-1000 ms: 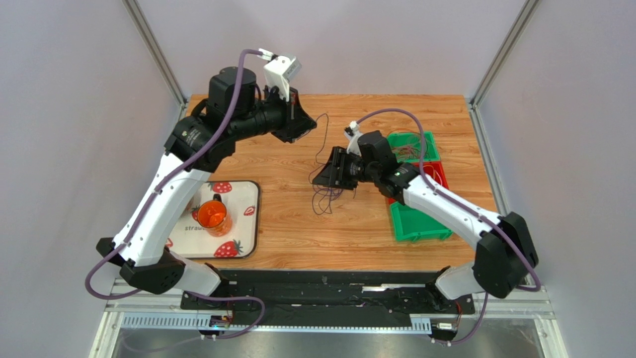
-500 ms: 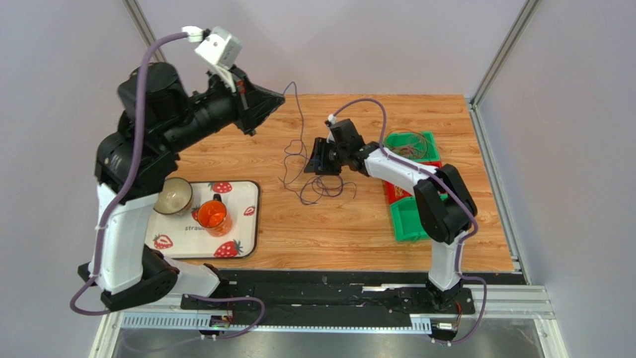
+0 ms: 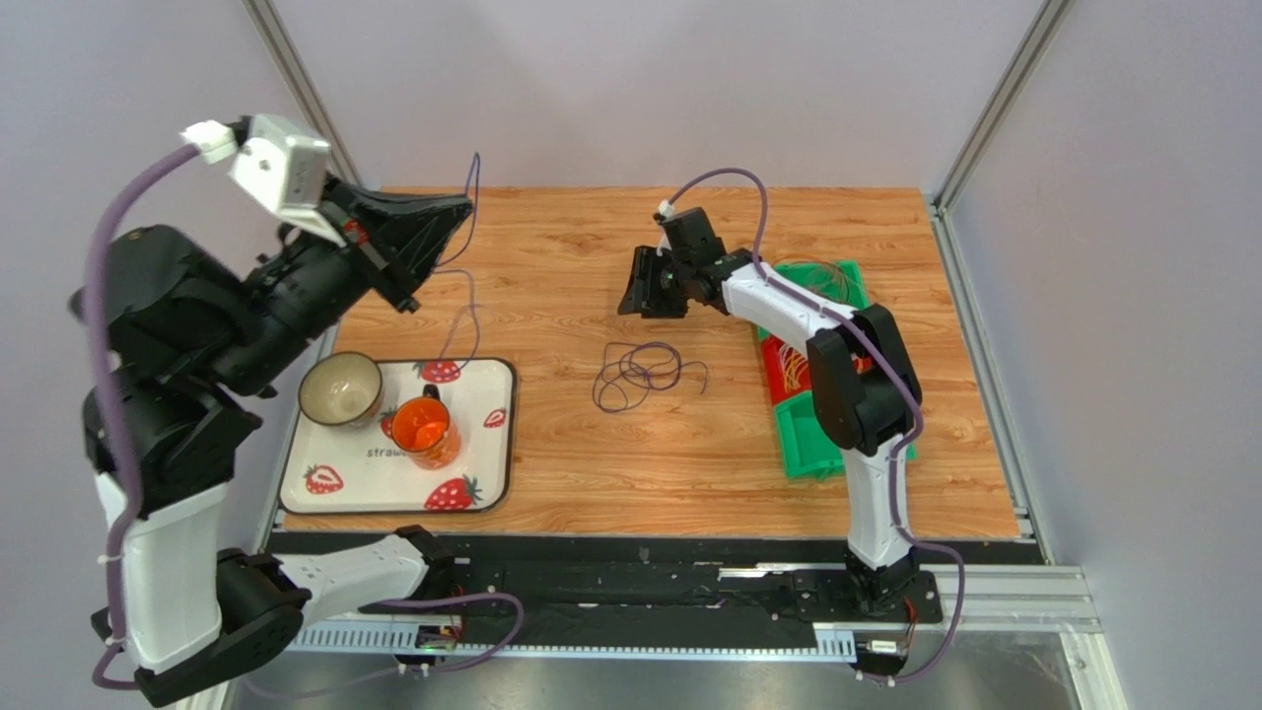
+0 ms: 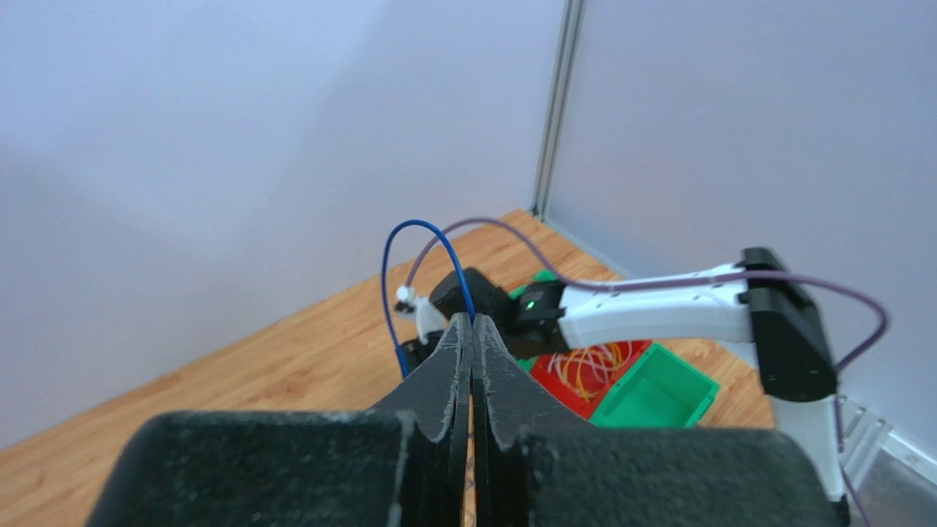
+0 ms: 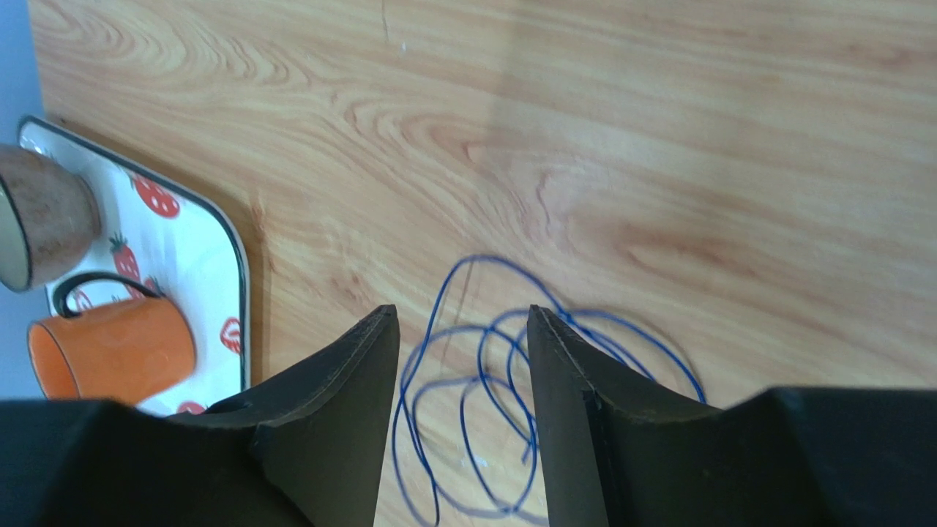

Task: Untangle the cables
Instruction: Untie the cable.

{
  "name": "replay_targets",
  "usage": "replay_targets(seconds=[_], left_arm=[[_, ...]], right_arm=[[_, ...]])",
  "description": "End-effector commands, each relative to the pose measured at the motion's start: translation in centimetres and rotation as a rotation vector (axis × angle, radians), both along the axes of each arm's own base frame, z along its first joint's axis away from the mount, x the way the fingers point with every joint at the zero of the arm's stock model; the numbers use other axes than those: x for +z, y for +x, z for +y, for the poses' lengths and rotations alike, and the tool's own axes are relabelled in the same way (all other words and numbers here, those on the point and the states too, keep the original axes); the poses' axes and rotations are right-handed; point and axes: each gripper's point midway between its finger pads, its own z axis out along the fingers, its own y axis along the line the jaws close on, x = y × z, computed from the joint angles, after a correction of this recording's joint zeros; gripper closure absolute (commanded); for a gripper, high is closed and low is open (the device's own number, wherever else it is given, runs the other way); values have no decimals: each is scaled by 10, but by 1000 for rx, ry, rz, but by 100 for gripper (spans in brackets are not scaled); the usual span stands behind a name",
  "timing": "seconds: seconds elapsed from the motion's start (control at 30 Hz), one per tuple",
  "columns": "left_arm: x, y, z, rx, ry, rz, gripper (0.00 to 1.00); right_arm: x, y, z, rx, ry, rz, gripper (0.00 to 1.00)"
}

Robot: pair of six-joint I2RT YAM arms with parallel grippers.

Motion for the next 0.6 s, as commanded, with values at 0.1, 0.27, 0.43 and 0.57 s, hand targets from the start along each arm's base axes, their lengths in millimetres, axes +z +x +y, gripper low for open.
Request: replay_targets(seconds=[0.1, 0.27, 0.43, 0.57], left_arm=[[-60, 55, -33, 46, 118, 97, 100], [-79, 67, -43, 29, 129, 147, 100], [-92, 72, -54, -10, 118, 187, 100], [-93, 72, -64, -61, 95, 200, 100]], right_arm=[[104, -24, -40, 12, -45, -240, 49], [150, -72, -50, 116, 59, -348, 49], [186, -110, -57, 178, 184, -514, 48], [182, -118, -66, 157, 187, -561, 48]])
